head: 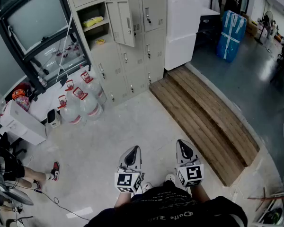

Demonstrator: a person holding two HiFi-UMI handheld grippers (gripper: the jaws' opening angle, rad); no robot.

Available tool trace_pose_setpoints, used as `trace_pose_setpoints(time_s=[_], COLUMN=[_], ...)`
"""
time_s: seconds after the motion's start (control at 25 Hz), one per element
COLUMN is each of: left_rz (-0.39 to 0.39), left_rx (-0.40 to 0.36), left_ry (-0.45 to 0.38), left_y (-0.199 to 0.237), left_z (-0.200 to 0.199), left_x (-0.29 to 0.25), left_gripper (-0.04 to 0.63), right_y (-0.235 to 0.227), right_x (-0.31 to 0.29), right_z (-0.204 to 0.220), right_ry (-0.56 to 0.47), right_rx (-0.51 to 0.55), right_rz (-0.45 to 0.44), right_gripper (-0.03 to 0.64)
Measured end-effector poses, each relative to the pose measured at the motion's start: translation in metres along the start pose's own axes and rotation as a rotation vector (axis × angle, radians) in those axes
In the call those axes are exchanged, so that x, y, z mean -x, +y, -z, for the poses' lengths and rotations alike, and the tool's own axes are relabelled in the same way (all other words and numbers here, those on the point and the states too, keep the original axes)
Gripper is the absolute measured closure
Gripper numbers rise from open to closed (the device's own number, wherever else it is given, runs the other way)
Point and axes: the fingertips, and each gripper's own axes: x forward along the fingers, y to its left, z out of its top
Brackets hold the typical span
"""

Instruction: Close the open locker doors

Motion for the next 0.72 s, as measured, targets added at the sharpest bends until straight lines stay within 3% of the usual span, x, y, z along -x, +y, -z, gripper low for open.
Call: trace_pose_setpoints(time_s=[0.32,0.72], left_rz=[0.029,0.073], left_rx=[0.001,0.01], left_ry=[-0.002,0.006], left_y=[0.004,0.02], left_z=[-0.007,-0.008], left_x=[0.001,0.009], left_gripper=[0.588,0.588], right_y=[0.006,0.023], right_x=[0.0,0.001], right_z=[-0.007,-0.004], right_ry=[0.004,-0.025], right_rx=[0.018,-0.067], right_rz=[0.031,0.06], right_gripper=[0.614,0.612])
